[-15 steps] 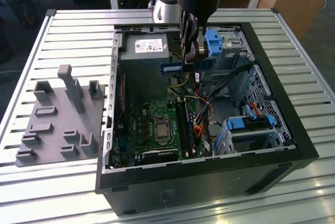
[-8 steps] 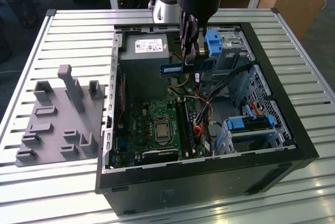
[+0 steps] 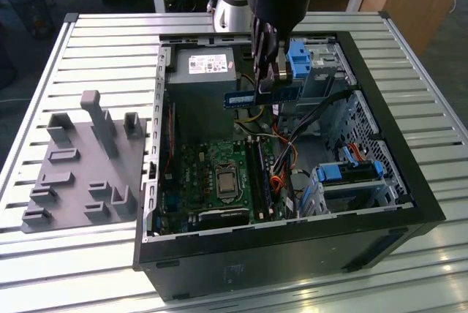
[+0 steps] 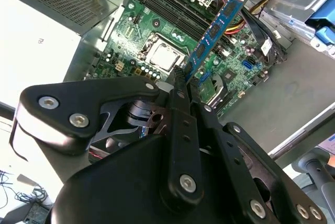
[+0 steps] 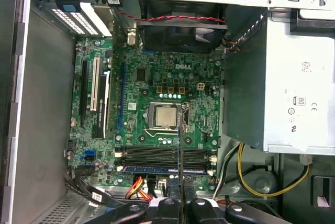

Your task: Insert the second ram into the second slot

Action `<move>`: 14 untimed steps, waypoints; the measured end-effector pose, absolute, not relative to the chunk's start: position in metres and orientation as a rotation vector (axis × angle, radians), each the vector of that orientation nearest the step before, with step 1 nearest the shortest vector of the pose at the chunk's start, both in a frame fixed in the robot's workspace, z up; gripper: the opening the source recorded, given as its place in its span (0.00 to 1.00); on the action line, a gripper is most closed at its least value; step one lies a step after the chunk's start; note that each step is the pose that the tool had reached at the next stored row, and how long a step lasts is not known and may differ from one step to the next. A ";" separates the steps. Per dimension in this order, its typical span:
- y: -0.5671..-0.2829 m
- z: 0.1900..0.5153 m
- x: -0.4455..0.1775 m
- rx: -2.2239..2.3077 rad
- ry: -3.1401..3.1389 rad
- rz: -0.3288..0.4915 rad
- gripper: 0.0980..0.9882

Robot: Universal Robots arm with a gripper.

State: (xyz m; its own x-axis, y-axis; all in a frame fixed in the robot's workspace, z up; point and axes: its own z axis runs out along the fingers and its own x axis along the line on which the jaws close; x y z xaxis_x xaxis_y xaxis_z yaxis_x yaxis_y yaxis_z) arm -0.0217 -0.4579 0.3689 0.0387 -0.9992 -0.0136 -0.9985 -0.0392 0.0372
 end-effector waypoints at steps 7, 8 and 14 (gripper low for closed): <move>-0.462 0.369 -0.022 2.252 -2.165 -0.056 0.04; -0.462 0.369 -0.022 2.252 -2.165 -0.056 0.04; -0.464 0.369 -0.022 2.238 -2.179 -0.055 0.04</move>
